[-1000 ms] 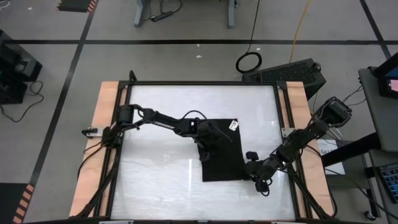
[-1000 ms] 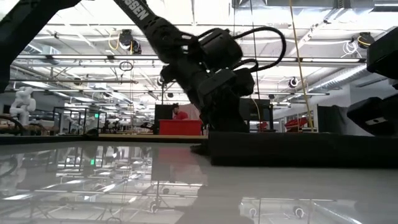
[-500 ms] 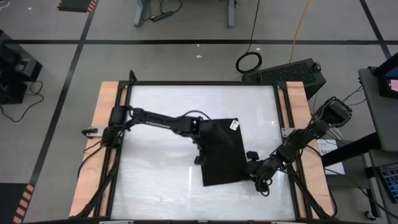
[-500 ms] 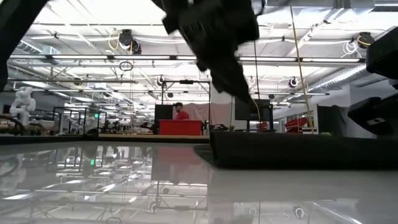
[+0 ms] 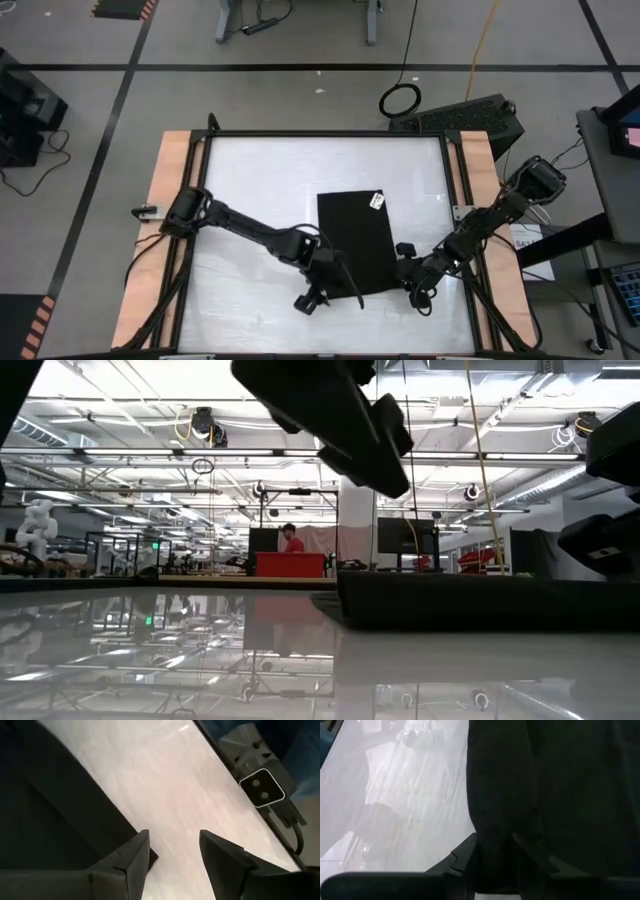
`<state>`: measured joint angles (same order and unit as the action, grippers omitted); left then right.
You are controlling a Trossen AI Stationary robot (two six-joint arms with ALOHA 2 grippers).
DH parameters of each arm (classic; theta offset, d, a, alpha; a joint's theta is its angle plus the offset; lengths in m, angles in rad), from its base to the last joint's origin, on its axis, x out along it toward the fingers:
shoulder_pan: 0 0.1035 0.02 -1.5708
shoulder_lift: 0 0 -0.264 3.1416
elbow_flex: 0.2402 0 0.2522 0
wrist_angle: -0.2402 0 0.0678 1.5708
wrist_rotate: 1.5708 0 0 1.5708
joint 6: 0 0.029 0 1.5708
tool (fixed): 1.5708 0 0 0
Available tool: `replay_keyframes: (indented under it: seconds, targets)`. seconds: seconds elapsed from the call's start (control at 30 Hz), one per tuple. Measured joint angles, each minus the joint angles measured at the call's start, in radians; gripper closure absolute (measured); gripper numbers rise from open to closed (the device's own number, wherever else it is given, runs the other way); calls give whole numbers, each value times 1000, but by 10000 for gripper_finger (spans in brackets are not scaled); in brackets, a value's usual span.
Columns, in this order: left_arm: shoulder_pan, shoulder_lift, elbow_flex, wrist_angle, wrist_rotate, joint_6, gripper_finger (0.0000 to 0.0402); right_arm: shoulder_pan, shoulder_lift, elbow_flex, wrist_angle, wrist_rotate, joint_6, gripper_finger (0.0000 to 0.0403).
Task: Roll towel into tight, uniform cylinder
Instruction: Roll the black towel
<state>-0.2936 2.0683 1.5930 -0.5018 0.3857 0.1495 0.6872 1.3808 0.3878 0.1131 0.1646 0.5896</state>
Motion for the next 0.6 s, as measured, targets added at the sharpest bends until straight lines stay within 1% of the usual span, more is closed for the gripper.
replay_keyframes:
  seconds: [0.07, 0.13, 0.3, 0.4, 0.5, 0.6]
  targets:
    - [-12, -1, -19, 43, -37, -30, 221, 0, 0, 0, -1, 0, 4, 303]
    - [-21, -1, -48, 105, -98, -48, 221, 0, 0, 0, -4, 0, 14, 303]
    - [-44, 6, -89, 177, -132, -120, 221, 0, -1, 1, -13, 1, 45, 303]
    - [-60, 12, -116, 186, -164, -159, 221, 0, -1, 1, -14, 1, 55, 303]
    - [-75, 25, -130, 184, -258, -193, 221, 0, -1, 1, -14, 10, 58, 303]
    - [-84, 40, -137, 203, -306, -210, 221, 0, -1, 1, -14, 11, 61, 303]
